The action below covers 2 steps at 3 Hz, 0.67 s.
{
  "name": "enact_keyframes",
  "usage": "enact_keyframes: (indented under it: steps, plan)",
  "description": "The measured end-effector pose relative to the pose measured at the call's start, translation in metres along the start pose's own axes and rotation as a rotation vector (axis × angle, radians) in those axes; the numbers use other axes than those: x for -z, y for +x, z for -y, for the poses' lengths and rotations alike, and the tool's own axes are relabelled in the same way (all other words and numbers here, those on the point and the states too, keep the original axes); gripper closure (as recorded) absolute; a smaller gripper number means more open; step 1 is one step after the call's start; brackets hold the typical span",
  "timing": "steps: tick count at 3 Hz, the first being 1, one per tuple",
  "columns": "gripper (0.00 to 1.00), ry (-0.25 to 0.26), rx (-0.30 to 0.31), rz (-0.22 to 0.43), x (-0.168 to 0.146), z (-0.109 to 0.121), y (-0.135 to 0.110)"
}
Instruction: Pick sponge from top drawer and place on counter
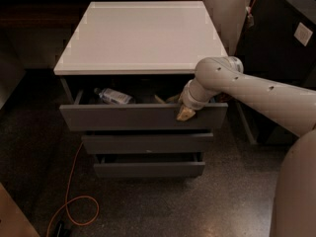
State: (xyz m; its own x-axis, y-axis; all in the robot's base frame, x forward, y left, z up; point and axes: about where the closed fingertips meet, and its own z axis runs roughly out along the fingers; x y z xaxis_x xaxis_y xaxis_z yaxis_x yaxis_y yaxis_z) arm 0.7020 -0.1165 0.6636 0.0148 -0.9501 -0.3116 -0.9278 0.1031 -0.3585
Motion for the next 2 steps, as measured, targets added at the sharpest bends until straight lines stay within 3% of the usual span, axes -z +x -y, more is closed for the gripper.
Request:
enact_keyframes:
  steps: [1, 2]
  plan:
    - [1.00, 0.000, 0.000, 0.000, 0.0000, 0.0000, 0.0000]
    - [0.84, 0.000, 0.000, 0.000, 0.0000, -0.0001, 0.0000]
